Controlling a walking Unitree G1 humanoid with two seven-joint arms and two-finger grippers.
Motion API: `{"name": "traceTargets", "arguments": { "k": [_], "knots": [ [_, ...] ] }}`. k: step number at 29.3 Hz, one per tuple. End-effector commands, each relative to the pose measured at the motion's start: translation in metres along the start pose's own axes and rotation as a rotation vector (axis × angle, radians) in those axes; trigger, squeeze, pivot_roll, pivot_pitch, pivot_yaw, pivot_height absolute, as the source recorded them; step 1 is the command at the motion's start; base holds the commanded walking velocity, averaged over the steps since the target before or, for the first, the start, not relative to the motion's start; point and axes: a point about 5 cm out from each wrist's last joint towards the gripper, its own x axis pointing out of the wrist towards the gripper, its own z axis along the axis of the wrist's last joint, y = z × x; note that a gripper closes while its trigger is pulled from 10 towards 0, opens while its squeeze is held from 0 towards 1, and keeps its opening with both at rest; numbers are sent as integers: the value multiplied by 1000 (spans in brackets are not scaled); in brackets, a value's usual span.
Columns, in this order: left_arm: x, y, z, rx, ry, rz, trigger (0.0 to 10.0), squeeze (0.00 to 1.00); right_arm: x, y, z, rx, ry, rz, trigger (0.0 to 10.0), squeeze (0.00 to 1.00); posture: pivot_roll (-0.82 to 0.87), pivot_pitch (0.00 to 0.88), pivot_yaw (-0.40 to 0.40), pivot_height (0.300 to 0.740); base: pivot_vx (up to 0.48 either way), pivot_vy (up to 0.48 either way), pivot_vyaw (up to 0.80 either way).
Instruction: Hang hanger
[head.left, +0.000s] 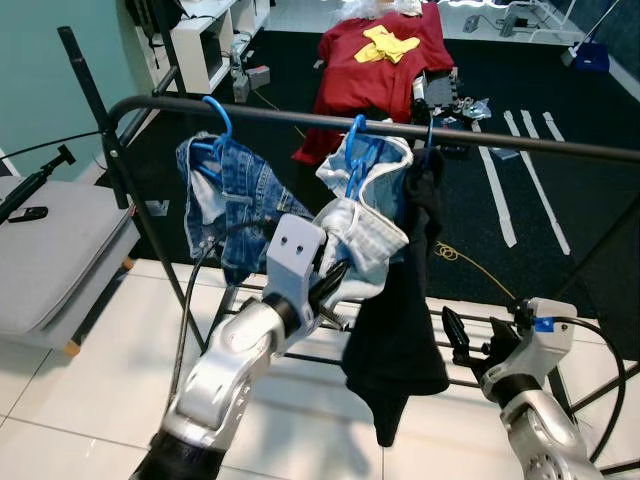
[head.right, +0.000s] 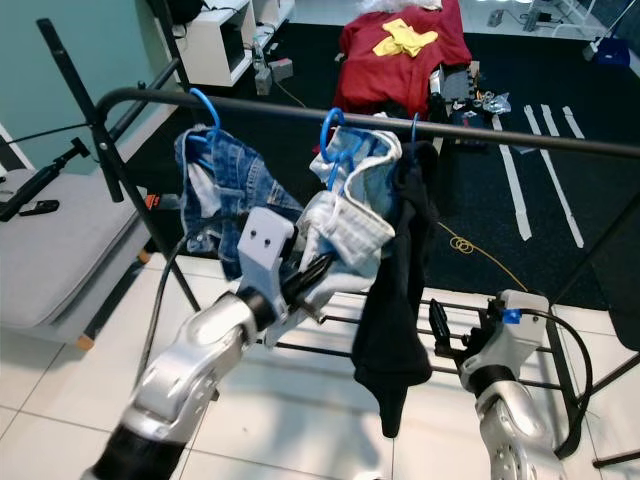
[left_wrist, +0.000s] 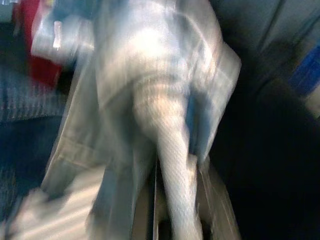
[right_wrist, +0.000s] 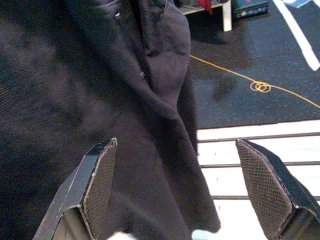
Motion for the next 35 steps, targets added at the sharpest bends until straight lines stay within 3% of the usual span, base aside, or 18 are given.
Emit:
{"name": "traceTargets", "arguments": {
  "k": [1, 4, 18, 24, 25, 27, 28, 32, 33, 34, 35],
  "knots": [
    [9, 6, 5, 3, -19, 84, 10000, 0, -2, -1, -6, 4, 21, -9, 10000, 0, -58, 134, 30, 740, 0, 0, 0],
    [20, 12, 5, -20, -2, 163, 10000, 0, -2, -1, -6, 2, 18, -14, 10000, 0, -59, 131, 31, 740, 0, 0, 0],
    [38, 19, 16, -11, -42, 222, 10000, 0, 0, 0, -7, 7, 17, -17, 10000, 0, -72, 124, 42, 740, 0, 0, 0],
    [44, 15, 4, 10, 19, 225, 10000, 0, 1, 0, -8, 9, 15, -19, 10000, 0, -75, 122, 45, 740, 0, 0, 0],
    [46, 13, -8, 37, 86, 220, 10000, 0, 1, 0, -8, 10, 15, -20, 10000, 0, -74, 121, 45, 740, 0, 0, 0],
    [46, 13, -8, 37, 86, 220, 10000, 0, 1, 0, -8, 10, 15, -20, 10000, 0, -74, 121, 45, 740, 0, 0, 0],
    [46, 11, -19, 53, 146, 216, 10000, 0, 1, 0, -8, 10, 15, -20, 10000, 0, -73, 120, 45, 740, 0, 0, 0],
    [44, 12, -37, 62, 221, 215, 10000, 0, 0, 0, -8, 8, 16, -20, 10000, 0, -75, 119, 44, 740, 0, 0, 0],
    [43, 13, -40, 55, 230, 213, 10000, 255, 0, 0, -8, 8, 17, -20, 10000, 0, -75, 119, 44, 740, 0, 0, 0],
    [43, 13, -40, 55, 230, 213, 10000, 255, 0, 0, -8, 8, 17, -20, 10000, 0, -75, 119, 44, 740, 0, 0, 0],
    [42, 14, -41, 51, 230, 215, 10000, 1000, 0, 0, -8, 8, 17, -20, 10000, 0, -75, 121, 43, 740, 0, 0, 0]
  ]
}}
